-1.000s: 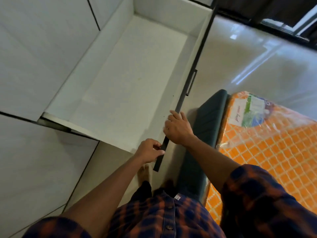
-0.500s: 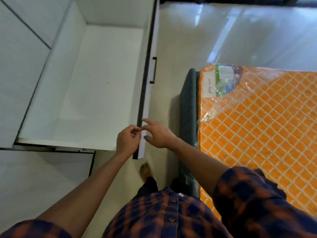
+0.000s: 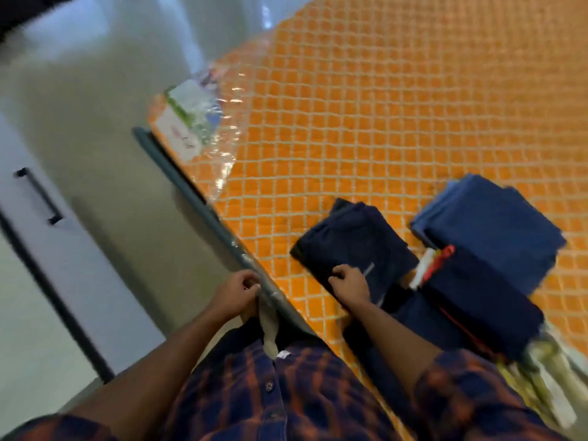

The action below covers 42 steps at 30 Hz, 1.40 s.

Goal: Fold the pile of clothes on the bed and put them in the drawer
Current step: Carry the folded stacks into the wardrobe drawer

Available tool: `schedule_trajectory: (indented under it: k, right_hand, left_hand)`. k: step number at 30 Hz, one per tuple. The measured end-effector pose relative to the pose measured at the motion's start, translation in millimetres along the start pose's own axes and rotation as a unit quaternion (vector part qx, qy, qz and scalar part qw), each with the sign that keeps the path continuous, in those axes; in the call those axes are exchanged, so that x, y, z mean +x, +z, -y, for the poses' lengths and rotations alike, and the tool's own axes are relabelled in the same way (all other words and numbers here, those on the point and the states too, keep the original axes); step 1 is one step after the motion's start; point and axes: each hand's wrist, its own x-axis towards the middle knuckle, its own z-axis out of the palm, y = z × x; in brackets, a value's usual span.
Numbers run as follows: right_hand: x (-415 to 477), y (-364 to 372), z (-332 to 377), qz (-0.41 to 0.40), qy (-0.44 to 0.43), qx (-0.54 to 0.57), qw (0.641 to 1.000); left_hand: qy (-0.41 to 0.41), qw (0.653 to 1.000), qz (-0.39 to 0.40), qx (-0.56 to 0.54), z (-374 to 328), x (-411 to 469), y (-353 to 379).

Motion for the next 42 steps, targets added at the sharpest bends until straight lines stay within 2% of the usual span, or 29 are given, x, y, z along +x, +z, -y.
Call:
schedule_trajectory:
  k: [3,5,10,14,17,21,25,28,29,32,34,38,40,42]
  right_hand:
    - [6.5,-19.4,-38.0,-0.13,0.078,0.12,0.981]
    - [12.5,-26.1,-51.9,-0.176,0.111,0.185,0.96]
    - [41.3,-22.8,-77.1,-0.204,0.184,0.326,0.905]
    - [73.4,-3.5,-97.6,-0.157,0.18,0.474,0.847]
    - [96.8,15.0,-105.6,-0.149,0.184,0.471,0.85]
    - [115.3,30.0,-103.9,-0.141,0.137,0.437,0.878]
    - [113.9,28.1,-55.8,-0.053,0.043,0.461,0.885]
    - [121.8,36.4,-13.7,0.018,0.008,0.467,0.884]
    - [122.4,42.2,-2.4,0.006,0.015,0.463,0.886]
    - [121.5,61.0,12.6,-0.099,0.079,0.435,0.892]
    - [121.4,67.4,12.6,-0.118,0.109,0.422,0.892]
    - [122.9,53.5,1.7,0.0,0.103,0.527,0.843]
    - [119.4,46.4,0.4,0.052,0.091,0.522,0.847]
    - [112.3,40.0,2.5,0.09,0.081,0.517,0.847]
  left_hand:
    - [0.038,0.995,0.065,0.065,-32.9,34.6,27.0]
    - [0.059,0.991,0.074,0.096,-53.8,56.9,40.7]
    - [0.072,0.99,0.078,0.098,-92.3,126.0,58.3]
    - [0.039,0.99,0.124,0.049,-108.7,181.9,72.0]
    - [-0.008,0.979,0.204,-0.005,-117.0,215.8,84.0]
    - [-0.017,0.964,0.265,-0.023,-116.2,242.1,76.4]
    - [-0.018,0.96,0.271,-0.068,-78.0,243.4,35.9]
    - [-0.072,0.96,0.233,-0.135,-29.7,237.6,-10.4]
    - [-0.093,0.956,0.23,-0.155,-14.5,234.1,-21.1]
    - [-0.116,0.947,0.234,-0.185,13.5,229.1,-33.1]
    - [-0.117,0.943,0.236,-0.205,17.6,232.8,-32.3]
    - [-0.107,0.931,0.284,-0.204,5.6,236.0,-28.8]
    - [-0.108,0.927,0.294,-0.207,0.6,229.5,-28.0]
    - [-0.109,0.929,0.271,-0.227,-2.5,218.5,-24.3]
